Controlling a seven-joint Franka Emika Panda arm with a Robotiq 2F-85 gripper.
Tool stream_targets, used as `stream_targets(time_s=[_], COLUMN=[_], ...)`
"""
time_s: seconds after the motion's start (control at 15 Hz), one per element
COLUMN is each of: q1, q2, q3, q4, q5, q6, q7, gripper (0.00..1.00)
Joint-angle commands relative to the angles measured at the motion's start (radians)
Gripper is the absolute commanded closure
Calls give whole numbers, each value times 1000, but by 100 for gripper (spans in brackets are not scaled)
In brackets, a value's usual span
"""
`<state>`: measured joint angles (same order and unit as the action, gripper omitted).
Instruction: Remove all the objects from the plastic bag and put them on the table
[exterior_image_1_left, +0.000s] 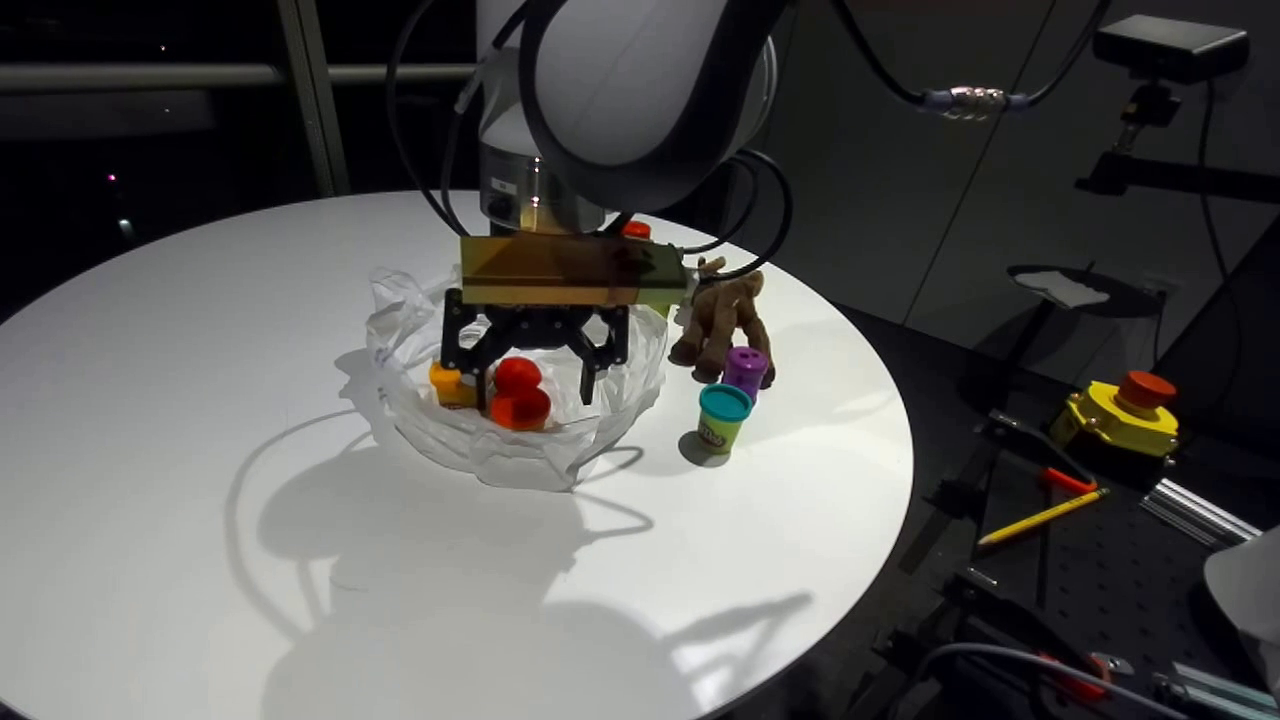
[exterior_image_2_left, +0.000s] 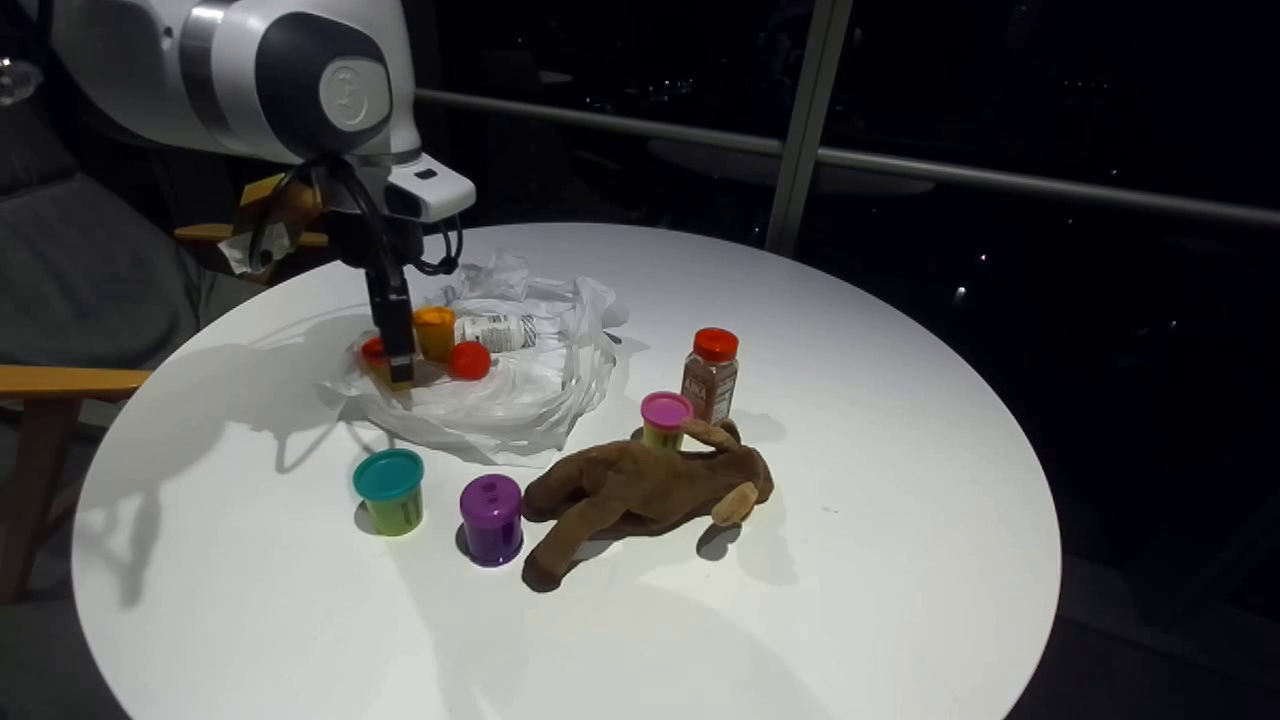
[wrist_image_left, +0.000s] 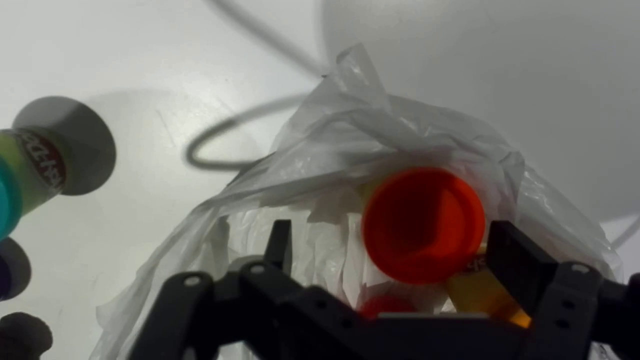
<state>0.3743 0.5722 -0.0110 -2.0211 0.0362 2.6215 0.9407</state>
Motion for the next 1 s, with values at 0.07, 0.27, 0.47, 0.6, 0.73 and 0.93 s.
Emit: stream_targets(time_s=[0.07, 0.27, 0.47, 0.6, 0.73, 0.93], q1=[-3, -14, -12, -5, 5, 38], q2=[2, 7, -1, -18, -47, -98], q3=[6, 19, 22, 16, 6, -28], q4=[12, 18, 10, -5, -22, -47], q5=[-18, -8, -6, -11, -21, -61], q6=[0, -10, -7, 2, -3, -4], q7=[-17, -43, -54, -48, -36, 13], gripper=[28, 55, 72, 72, 72, 72])
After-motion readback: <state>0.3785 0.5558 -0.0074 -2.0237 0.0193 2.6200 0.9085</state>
